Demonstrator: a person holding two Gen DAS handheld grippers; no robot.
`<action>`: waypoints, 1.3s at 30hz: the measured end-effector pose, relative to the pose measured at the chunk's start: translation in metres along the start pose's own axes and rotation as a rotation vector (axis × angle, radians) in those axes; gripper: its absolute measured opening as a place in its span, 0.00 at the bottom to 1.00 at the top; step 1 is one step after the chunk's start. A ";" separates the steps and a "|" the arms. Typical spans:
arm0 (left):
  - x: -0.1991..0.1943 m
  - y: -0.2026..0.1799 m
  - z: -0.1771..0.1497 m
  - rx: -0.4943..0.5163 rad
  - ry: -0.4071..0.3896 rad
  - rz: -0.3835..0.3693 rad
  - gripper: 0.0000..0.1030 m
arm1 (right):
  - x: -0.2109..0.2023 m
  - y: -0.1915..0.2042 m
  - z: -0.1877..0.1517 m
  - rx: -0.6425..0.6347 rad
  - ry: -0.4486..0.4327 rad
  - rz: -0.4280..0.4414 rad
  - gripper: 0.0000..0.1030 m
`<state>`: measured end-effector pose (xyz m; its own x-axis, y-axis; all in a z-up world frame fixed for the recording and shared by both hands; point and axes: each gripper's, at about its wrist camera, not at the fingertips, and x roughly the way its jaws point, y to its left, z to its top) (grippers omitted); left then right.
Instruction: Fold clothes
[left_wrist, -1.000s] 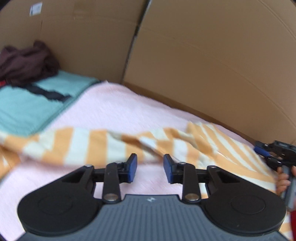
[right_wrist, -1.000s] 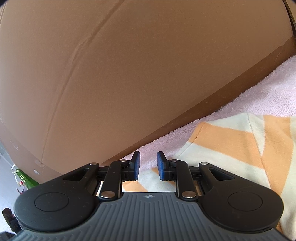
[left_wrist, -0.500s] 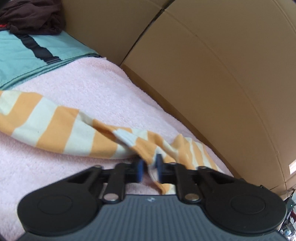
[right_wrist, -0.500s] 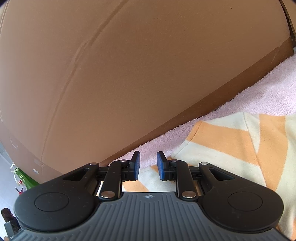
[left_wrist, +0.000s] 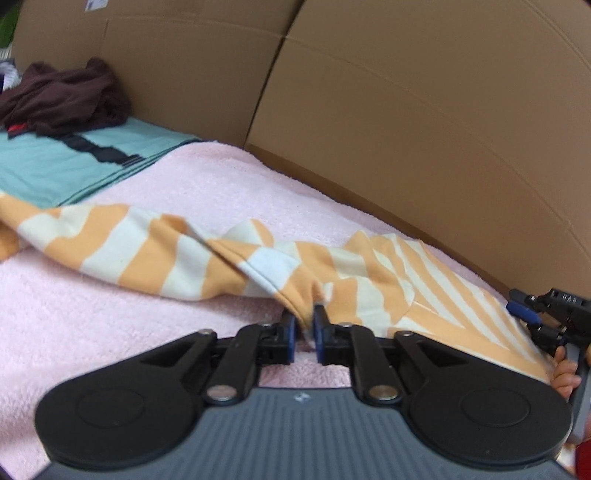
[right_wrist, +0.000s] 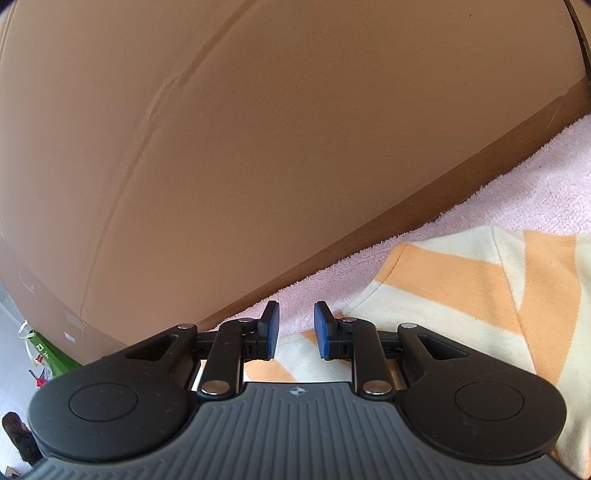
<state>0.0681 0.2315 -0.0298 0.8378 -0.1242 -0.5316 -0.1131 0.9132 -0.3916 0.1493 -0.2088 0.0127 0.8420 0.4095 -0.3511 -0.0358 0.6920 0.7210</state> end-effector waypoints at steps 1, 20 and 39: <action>-0.004 0.001 -0.002 -0.003 -0.004 -0.006 0.23 | -0.001 0.000 0.000 0.000 0.000 0.002 0.22; -0.021 0.015 -0.012 -0.093 -0.070 -0.153 0.70 | -0.007 0.020 -0.001 -0.036 -0.064 -0.198 0.04; -0.140 0.186 0.030 -0.433 -0.271 0.176 0.78 | 0.039 0.123 -0.101 -0.072 0.234 0.196 0.22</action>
<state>-0.0538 0.4301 -0.0055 0.8876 0.1732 -0.4267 -0.4261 0.6603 -0.6184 0.1234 -0.0476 0.0275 0.6690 0.6592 -0.3433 -0.2307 0.6233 0.7472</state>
